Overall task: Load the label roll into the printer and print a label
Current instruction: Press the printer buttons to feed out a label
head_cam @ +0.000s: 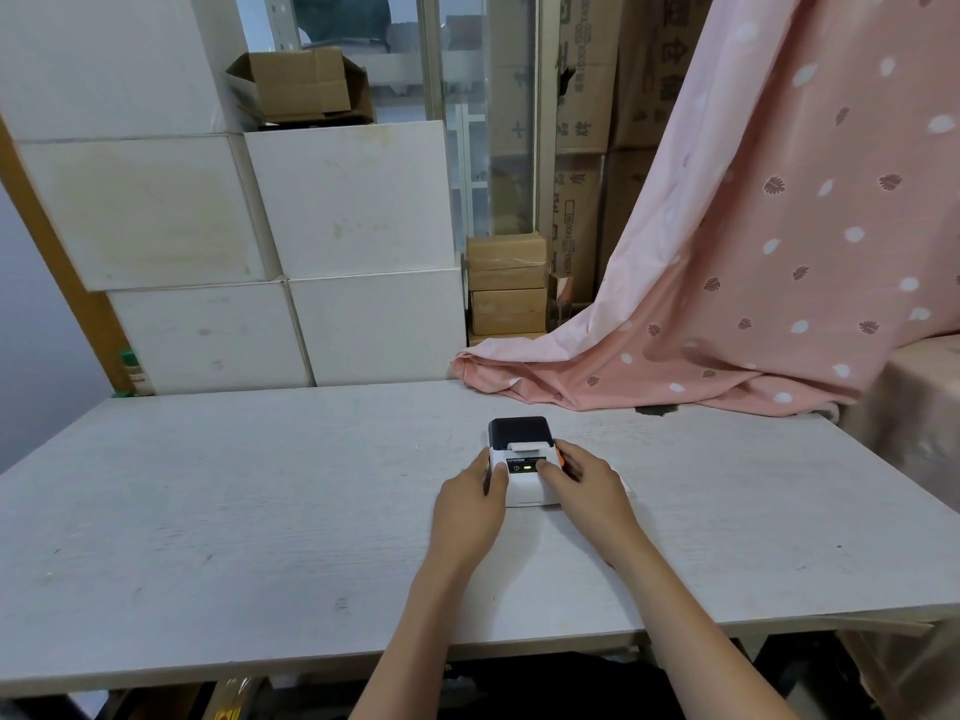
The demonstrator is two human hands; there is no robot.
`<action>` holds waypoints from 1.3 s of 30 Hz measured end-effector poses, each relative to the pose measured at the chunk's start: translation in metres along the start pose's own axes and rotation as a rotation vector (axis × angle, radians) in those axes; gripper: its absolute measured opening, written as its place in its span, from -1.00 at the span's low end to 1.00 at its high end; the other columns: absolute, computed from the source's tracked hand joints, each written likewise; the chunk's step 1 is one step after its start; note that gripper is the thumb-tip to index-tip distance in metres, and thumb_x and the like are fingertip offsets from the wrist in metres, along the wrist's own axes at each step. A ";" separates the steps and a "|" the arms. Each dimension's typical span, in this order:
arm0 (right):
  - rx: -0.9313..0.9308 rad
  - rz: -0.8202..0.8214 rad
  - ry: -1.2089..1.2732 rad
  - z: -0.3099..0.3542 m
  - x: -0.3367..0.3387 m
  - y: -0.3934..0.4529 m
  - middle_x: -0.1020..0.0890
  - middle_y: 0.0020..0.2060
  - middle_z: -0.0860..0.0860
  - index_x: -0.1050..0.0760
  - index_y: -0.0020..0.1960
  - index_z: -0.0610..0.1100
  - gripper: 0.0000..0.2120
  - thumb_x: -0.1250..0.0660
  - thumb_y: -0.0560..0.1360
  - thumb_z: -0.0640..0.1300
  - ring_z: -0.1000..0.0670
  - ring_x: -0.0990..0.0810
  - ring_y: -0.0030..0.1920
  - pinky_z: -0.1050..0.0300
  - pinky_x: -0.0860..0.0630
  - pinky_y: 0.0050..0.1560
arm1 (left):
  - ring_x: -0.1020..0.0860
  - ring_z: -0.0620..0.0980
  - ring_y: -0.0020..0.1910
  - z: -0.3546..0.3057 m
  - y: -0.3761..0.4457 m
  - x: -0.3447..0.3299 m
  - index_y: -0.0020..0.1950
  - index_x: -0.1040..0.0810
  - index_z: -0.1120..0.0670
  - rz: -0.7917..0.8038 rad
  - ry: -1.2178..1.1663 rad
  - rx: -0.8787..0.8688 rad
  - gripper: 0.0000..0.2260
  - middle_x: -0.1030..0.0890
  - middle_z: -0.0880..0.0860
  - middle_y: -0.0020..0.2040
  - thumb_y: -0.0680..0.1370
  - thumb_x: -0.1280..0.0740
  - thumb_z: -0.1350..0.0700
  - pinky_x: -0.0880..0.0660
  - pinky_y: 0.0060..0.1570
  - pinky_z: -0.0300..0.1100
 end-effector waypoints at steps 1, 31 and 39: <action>-0.002 0.000 0.003 0.000 0.000 0.000 -0.67 -0.02 -0.18 -0.63 0.11 -0.02 -0.72 -0.29 0.51 0.07 -0.19 -0.62 0.05 0.07 -0.42 -0.10 | -0.49 -0.07 -0.36 0.000 0.000 0.000 0.14 -0.56 -0.10 0.001 0.006 -0.001 -0.77 -0.59 0.05 -0.31 0.67 -0.11 -0.02 -0.41 -0.29 -0.15; -0.054 -0.056 0.102 0.002 -0.001 0.002 -0.75 0.01 -0.11 -0.70 0.10 -0.06 -0.77 -0.41 0.51 -0.01 -0.19 -0.67 0.14 -0.13 -0.60 0.17 | -0.61 0.02 -0.19 -0.007 -0.001 0.003 0.29 -0.54 -0.05 0.009 0.038 0.024 -0.72 -0.68 0.10 -0.18 0.69 -0.11 0.01 -0.51 -0.17 -0.10; -0.109 -0.022 0.120 -0.001 -0.005 0.005 -0.66 0.02 -0.30 -0.61 0.09 -0.21 -0.55 -0.36 0.37 0.09 0.06 -0.50 -0.17 0.08 -0.39 -0.08 | -0.62 0.10 -0.09 -0.010 -0.001 0.005 0.36 -0.52 0.05 0.008 0.033 0.048 -0.68 -0.69 0.17 -0.10 0.69 -0.11 0.03 -0.53 -0.04 -0.02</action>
Point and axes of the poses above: each hand's wrist, its own y-axis towards the middle knuckle, its own x-axis out of the back of the hand, z = x × y, the point moved 5 cm from there along y, towards the middle knuckle
